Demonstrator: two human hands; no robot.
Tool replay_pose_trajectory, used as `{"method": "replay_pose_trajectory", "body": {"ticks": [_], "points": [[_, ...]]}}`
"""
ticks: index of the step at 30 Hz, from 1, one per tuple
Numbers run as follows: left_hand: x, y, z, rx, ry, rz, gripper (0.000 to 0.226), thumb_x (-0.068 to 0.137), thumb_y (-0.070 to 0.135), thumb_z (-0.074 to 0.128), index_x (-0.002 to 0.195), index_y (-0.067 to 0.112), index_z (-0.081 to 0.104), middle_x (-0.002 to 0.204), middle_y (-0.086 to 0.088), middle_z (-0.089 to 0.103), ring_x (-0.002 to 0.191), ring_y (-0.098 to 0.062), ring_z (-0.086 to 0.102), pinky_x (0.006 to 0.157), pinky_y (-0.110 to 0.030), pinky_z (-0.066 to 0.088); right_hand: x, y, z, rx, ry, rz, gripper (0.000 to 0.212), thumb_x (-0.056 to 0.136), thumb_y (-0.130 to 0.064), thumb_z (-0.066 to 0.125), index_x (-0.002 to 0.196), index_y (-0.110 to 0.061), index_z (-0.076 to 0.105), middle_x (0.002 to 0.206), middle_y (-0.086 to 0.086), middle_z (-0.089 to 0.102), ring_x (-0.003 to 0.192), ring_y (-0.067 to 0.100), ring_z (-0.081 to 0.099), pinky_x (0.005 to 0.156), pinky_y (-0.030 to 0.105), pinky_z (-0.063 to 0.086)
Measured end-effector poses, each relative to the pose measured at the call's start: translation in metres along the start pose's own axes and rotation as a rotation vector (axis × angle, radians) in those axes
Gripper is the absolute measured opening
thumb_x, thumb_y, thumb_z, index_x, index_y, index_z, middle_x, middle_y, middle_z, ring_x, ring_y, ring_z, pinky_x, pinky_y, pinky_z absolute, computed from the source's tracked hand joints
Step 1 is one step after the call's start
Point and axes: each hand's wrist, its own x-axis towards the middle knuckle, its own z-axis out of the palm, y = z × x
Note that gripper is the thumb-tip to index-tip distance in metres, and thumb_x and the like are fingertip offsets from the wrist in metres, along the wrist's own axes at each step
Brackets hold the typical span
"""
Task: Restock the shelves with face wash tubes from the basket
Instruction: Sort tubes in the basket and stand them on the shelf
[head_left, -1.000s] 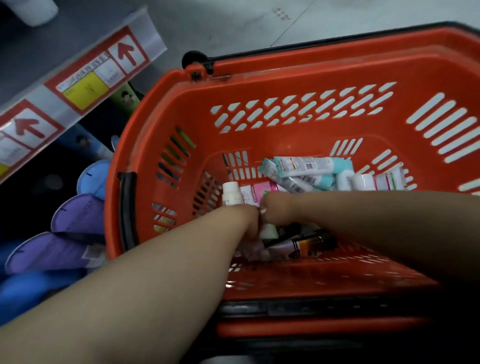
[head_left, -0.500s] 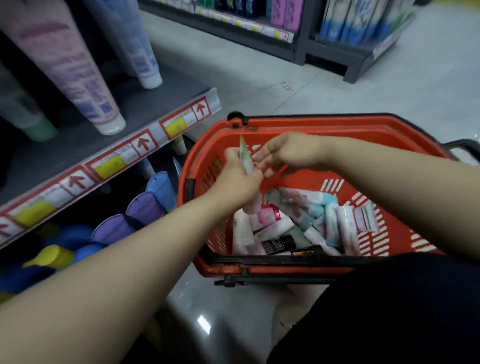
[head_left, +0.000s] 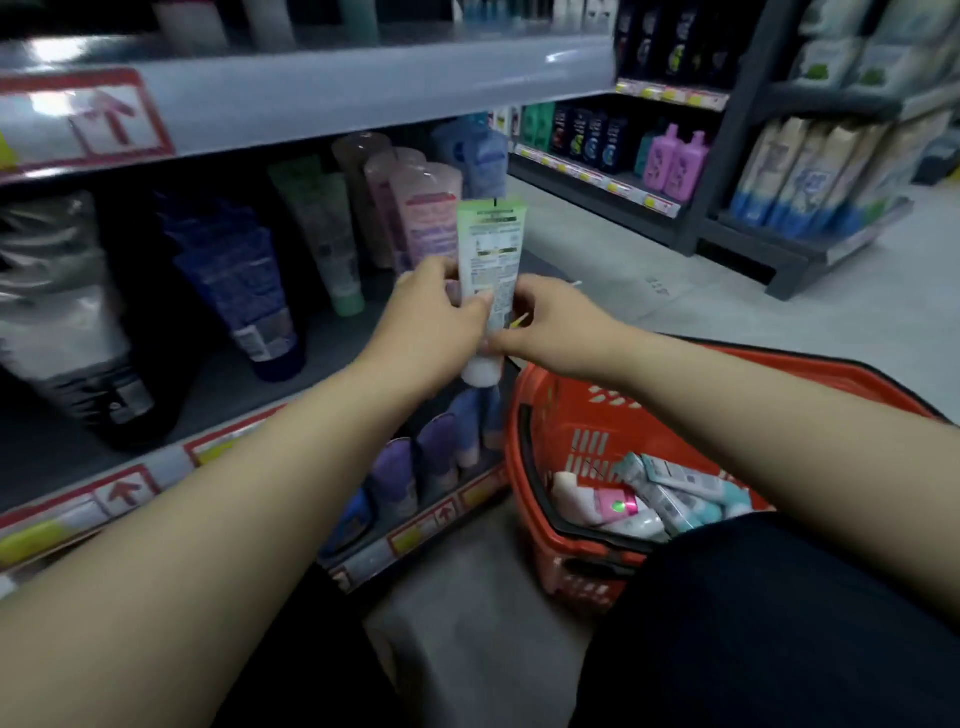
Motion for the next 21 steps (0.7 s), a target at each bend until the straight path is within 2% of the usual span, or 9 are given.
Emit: {"method": "replay_pose_trajectory", "body": {"ticks": [1,4,6,7,8,10,12,17,21], "points": [[0.000,-0.005,-0.008,0.005,0.021,-0.033,0.031,0.090,0.026,0.056,0.119,0.016,0.054,0.108,-0.002,0.060,0.082,-0.011,0.058,0.053,-0.010,0.043,0.008,-0.007,0.007,0.003,0.051,-0.019,0.038,0.077,-0.015,0.075,0.113,-0.011,0.063,0.099,-0.007,0.067,0.080,-0.003,0.058,0.070,0.003,0.043],[0.002,-0.017,-0.025,-0.082,0.050,-0.150,0.031,0.089,0.023,0.056,0.119,0.015,0.053,0.096,0.001,0.060,0.081,-0.016,0.062,0.047,-0.016,0.045,0.031,-0.021,0.028,-0.008,0.176,-0.032,0.043,0.078,-0.018,0.074,0.117,-0.009,0.060,0.112,0.002,0.068,0.095,0.010,0.062,0.079,0.015,0.045],[0.002,-0.023,-0.031,-0.064,0.031,-0.183,0.034,0.091,0.020,0.051,0.125,0.017,0.051,0.104,-0.001,0.059,0.078,-0.015,0.059,0.035,-0.010,0.039,0.044,-0.027,0.043,-0.007,0.208,-0.037,0.044,0.078,-0.015,0.073,0.118,-0.007,0.058,0.116,0.005,0.066,0.100,0.012,0.060,0.076,0.013,0.039],[0.003,-0.027,-0.034,-0.035,0.017,-0.186,0.037,0.091,0.020,0.048,0.128,0.019,0.049,0.114,-0.004,0.057,0.083,-0.018,0.059,0.035,-0.008,0.038,0.049,-0.029,0.050,-0.013,0.214,-0.033,0.043,0.078,-0.014,0.073,0.118,-0.006,0.058,0.117,0.006,0.065,0.099,0.010,0.057,0.072,0.011,0.035],[0.005,-0.032,-0.036,-0.001,0.010,-0.185,0.040,0.090,0.020,0.046,0.130,0.020,0.048,0.122,-0.006,0.054,0.092,-0.021,0.058,0.041,-0.007,0.039,0.054,-0.031,0.058,-0.023,0.218,-0.026,0.043,0.078,-0.014,0.073,0.117,-0.005,0.057,0.118,0.007,0.064,0.100,0.011,0.056,0.071,0.011,0.033],[0.008,-0.041,-0.040,0.051,0.004,-0.203,0.043,0.089,0.019,0.046,0.132,0.019,0.047,0.131,-0.008,0.049,0.107,-0.024,0.055,0.068,-0.015,0.044,0.064,-0.034,0.073,-0.046,0.219,-0.020,0.045,0.078,-0.016,0.073,0.118,-0.006,0.055,0.119,0.009,0.064,0.109,0.019,0.058,0.078,0.016,0.037],[0.012,-0.051,-0.043,0.086,-0.013,-0.231,0.043,0.088,0.017,0.045,0.131,0.016,0.045,0.133,-0.010,0.048,0.111,-0.026,0.053,0.081,-0.023,0.039,0.074,-0.034,0.085,-0.079,0.208,-0.026,0.046,0.078,-0.017,0.073,0.118,-0.007,0.052,0.120,0.010,0.063,0.113,0.024,0.057,0.086,0.024,0.041],[0.019,-0.072,-0.049,0.209,-0.137,-0.253,0.047,0.088,0.010,0.046,0.135,0.013,0.043,0.135,-0.012,0.047,0.118,-0.029,0.051,0.085,-0.026,0.039,0.089,-0.020,0.105,-0.233,0.142,0.002,0.044,0.082,-0.017,0.068,0.118,-0.002,0.047,0.117,0.018,0.063,0.109,0.034,0.058,0.084,0.034,0.044],[0.018,-0.073,-0.050,0.243,-0.193,-0.217,0.059,0.084,0.000,0.043,0.141,0.013,0.038,0.138,-0.015,0.045,0.122,-0.029,0.048,0.094,-0.026,0.039,0.093,-0.013,0.109,-0.349,0.076,0.033,0.041,0.084,-0.016,0.064,0.119,0.000,0.049,0.121,0.021,0.060,0.112,0.036,0.056,0.084,0.035,0.043]]}}
